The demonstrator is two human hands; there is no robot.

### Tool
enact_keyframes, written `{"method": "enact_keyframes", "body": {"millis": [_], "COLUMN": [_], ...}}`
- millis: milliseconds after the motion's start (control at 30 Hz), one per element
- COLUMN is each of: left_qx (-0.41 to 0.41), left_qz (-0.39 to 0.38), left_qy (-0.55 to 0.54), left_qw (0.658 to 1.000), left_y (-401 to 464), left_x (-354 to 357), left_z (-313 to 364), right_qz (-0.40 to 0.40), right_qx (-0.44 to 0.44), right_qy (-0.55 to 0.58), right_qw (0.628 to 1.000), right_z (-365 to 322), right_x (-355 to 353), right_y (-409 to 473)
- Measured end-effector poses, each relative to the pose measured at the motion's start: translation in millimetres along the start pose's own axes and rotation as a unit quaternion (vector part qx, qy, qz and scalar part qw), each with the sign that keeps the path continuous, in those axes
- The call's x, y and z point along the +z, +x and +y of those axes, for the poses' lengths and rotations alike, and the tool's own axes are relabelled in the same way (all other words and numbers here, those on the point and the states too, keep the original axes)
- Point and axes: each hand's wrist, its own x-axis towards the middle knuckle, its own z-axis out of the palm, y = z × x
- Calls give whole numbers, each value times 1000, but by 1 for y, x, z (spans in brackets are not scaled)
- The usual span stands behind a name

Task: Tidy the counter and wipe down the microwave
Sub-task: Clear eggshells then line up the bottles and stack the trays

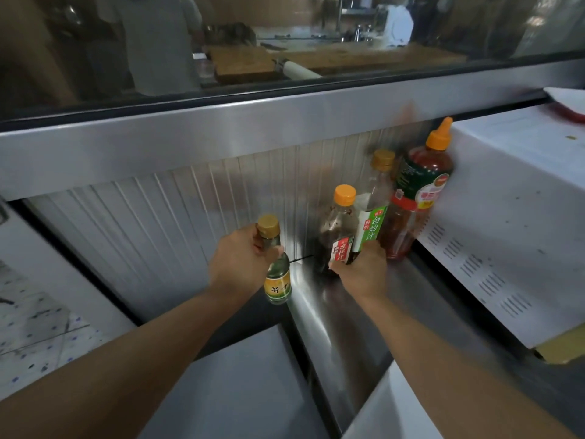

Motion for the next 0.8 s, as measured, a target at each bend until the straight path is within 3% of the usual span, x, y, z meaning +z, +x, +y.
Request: {"method": "enact_keyframes", "body": {"millis": [100,500,800], "left_qx": [0,8,16], "left_qz": [3,9,5], "left_qy": [-8,8,-3], "left_qw": [1000,1000,1000], "left_y": [5,14,19], "left_x": [4,17,27], "left_z": [-2,-10,4], "right_qz": [-68,-2,-34], "right_qx": [37,47,35], "right_qy": [-40,-40,-72], "right_qw": [996,998,996], "right_z": [12,11,7], "right_x": [17,44,32], "right_y": [3,10,10]}}
